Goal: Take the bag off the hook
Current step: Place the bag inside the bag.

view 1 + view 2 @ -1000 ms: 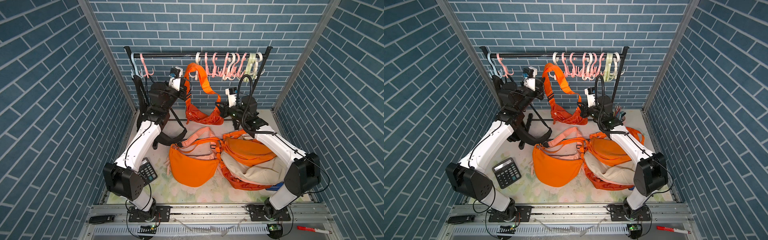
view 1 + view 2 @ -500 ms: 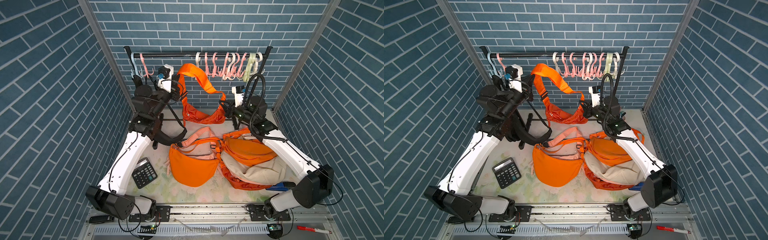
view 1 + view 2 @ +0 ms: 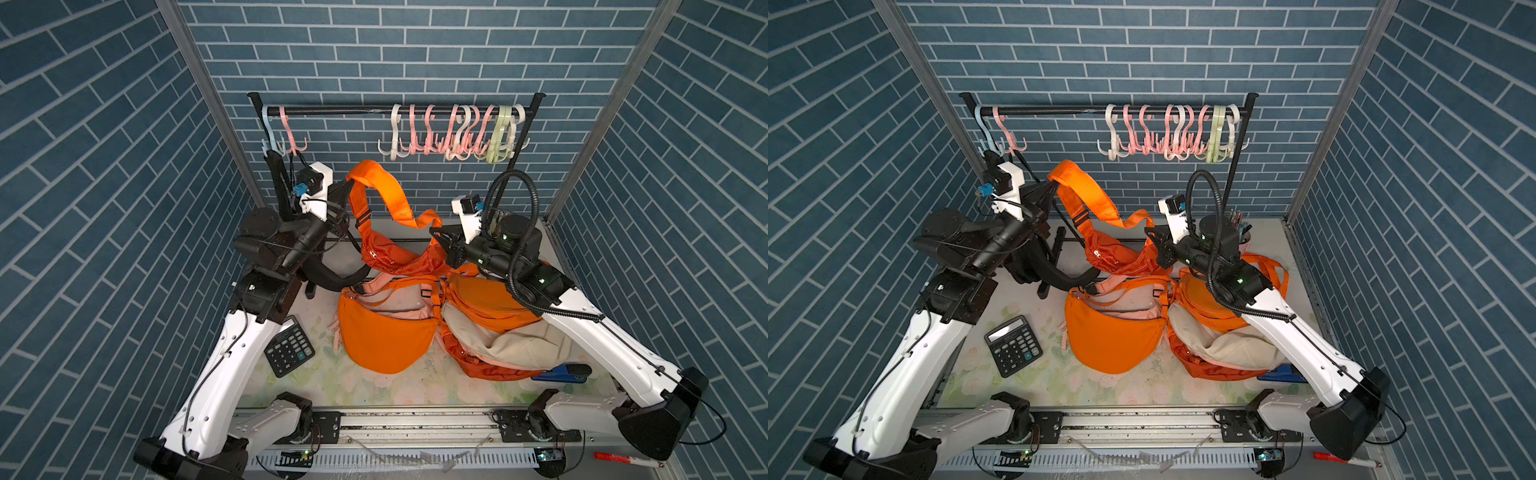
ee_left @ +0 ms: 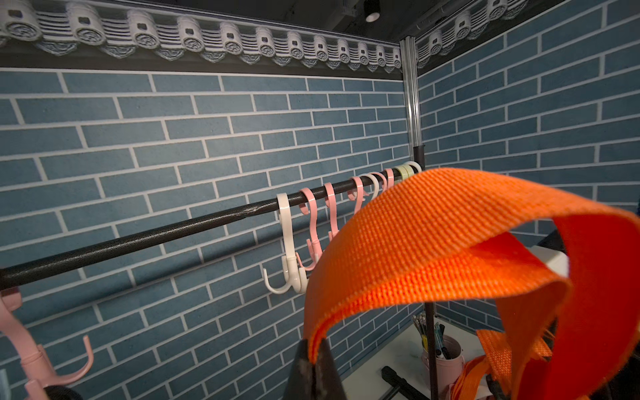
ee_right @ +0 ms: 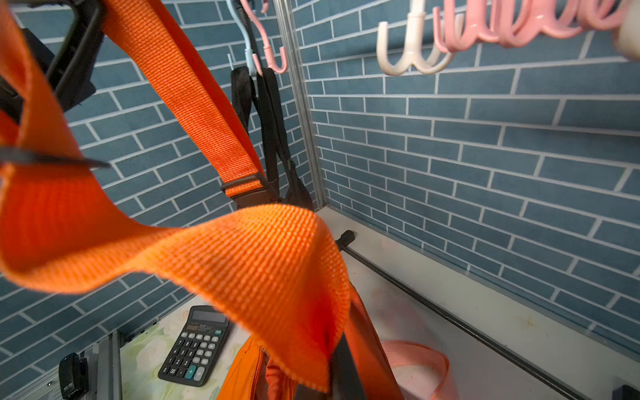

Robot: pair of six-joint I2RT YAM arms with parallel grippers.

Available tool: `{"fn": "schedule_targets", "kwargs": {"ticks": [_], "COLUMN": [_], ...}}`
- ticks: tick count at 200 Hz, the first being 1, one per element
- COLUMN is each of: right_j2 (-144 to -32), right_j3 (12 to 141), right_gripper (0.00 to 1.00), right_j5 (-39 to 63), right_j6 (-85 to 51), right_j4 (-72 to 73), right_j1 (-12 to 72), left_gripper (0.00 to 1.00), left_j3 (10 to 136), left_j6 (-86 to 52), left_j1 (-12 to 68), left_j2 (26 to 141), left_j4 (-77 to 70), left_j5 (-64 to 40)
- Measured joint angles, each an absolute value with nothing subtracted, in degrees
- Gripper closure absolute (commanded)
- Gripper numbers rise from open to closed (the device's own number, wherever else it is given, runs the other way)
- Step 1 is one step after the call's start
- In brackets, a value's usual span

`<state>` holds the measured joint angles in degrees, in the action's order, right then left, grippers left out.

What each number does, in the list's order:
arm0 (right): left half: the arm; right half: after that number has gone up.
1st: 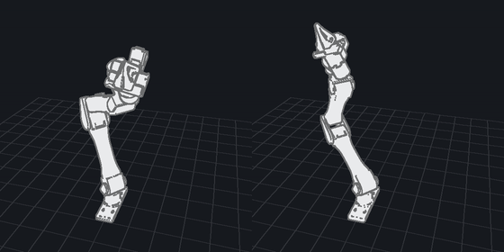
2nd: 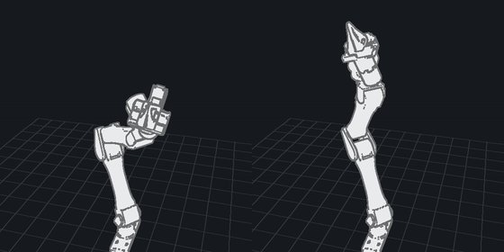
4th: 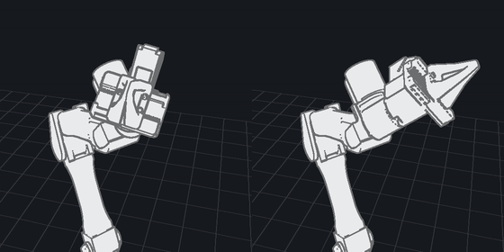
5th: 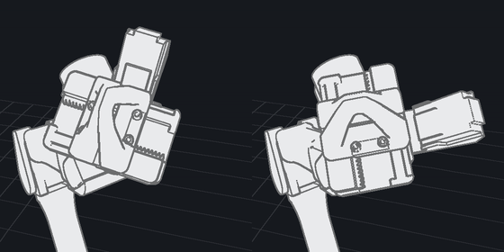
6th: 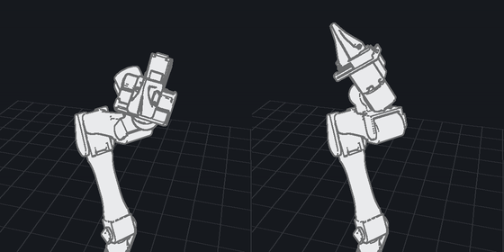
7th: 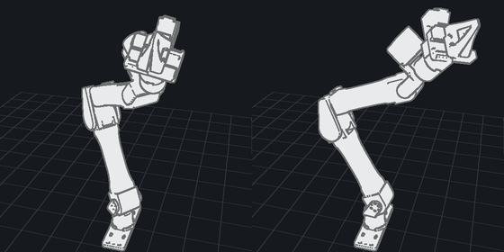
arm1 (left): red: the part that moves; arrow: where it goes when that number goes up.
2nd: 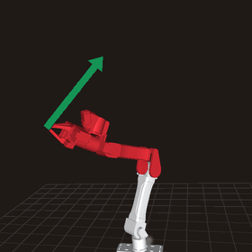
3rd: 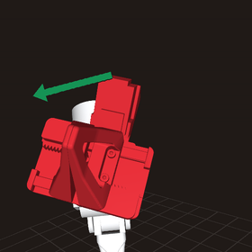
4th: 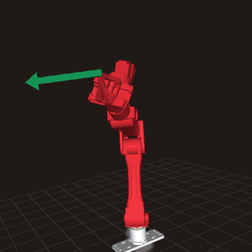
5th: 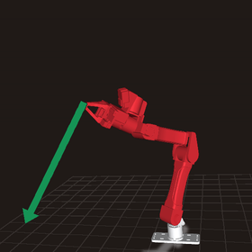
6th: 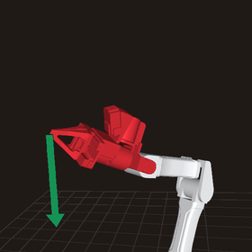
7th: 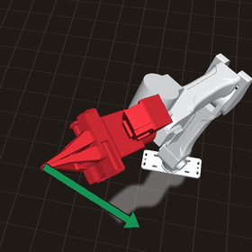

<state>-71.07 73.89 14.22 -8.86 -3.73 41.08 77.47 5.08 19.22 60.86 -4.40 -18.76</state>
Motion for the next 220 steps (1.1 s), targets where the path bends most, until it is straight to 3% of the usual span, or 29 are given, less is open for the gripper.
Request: {"fn": "schedule_targets", "kwargs": {"ticks": [220], "right_j2": [-58.2], "right_j3": [58.8], "right_gripper": [1.00], "right_j5": [-12.1], "right_j6": [-1.8], "right_j4": [-7.6], "right_j1": [74.3], "left_gripper": [1.00], "left_j3": [64.6], "left_j6": [2.2], "left_j1": [19.7], "left_j2": [23.8], "left_j4": [17.6], "left_j5": [-15.9]}}
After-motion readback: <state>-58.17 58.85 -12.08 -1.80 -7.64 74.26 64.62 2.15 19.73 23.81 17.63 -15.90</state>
